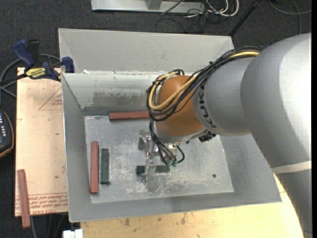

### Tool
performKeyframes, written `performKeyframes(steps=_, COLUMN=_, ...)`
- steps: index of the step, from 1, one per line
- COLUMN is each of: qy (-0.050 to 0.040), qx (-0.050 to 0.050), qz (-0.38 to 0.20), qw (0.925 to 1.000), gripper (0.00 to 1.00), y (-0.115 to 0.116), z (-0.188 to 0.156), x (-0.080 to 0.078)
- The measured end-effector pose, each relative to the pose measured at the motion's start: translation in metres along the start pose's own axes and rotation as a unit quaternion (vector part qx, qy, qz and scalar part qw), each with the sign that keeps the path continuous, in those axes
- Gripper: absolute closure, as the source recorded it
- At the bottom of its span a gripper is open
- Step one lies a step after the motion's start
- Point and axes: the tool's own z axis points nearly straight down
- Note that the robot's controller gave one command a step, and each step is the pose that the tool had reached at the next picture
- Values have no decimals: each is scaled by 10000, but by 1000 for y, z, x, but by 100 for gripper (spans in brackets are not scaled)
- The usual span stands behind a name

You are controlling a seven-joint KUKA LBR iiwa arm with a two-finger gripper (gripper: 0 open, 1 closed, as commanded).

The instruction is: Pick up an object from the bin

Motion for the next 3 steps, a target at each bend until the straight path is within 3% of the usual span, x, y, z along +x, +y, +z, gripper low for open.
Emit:
performKeyframes(steps=1, qy=-25, qx=-14, qz=-12, qw=10000, gripper=100, y=2, z=-5, x=-1)
performKeyframes(steps=2, qy=-71, qx=-22, qz=-146, qw=9999, gripper=100, y=20, z=-127, x=0)
performKeyframes(steps=3, qy=-91, qx=-24, qz=-266, qw=9996, gripper=100, y=53, z=-213, x=-73)
